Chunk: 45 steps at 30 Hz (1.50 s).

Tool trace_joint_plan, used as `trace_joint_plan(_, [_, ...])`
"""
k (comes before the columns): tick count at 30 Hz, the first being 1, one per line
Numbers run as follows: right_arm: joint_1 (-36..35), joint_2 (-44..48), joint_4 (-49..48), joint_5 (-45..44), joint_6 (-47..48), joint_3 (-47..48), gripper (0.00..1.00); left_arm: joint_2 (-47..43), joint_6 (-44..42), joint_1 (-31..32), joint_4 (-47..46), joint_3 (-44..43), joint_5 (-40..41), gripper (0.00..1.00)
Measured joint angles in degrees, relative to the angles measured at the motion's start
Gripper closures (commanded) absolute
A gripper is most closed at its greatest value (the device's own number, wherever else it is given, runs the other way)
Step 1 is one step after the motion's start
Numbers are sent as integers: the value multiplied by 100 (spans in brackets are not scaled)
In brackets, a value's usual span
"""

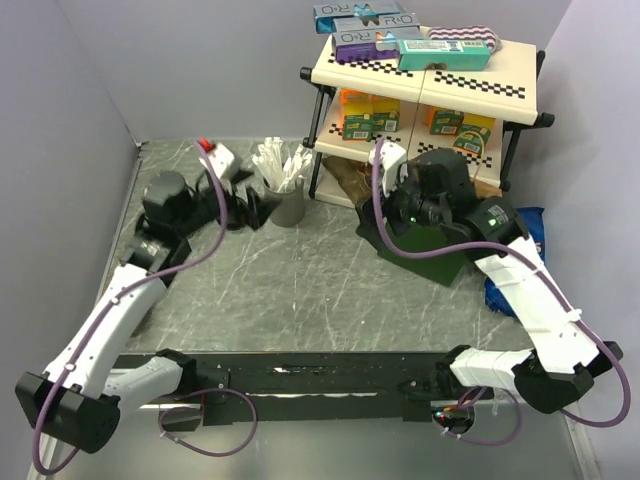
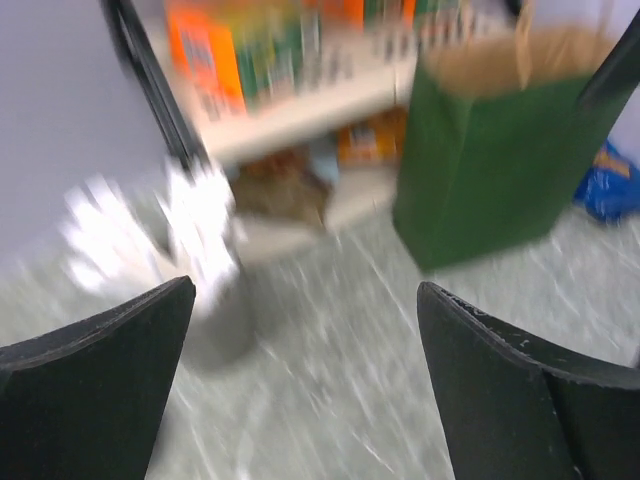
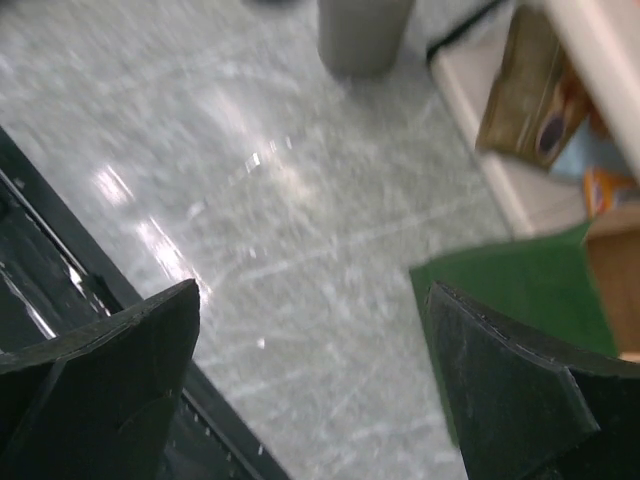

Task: Pack the takeout coffee

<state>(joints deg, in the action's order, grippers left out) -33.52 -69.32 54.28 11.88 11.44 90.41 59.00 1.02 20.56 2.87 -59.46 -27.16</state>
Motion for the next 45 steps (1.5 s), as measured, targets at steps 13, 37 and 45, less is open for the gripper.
trace_joint_plan(13, [-9,-608,-1060,756,310,597,0,1108,-1421,-435,2343,-3515,260,16])
trace_joint_plan(37, [-9,-407,-1311,772,164,-269,0,4782,-1486,-3679,6443,-6544,1200,36])
trace_joint_plan(45, [-9,-404,-1320,769,160,-278,0,4767,-1545,-3901,6406,-5897,1204,46])
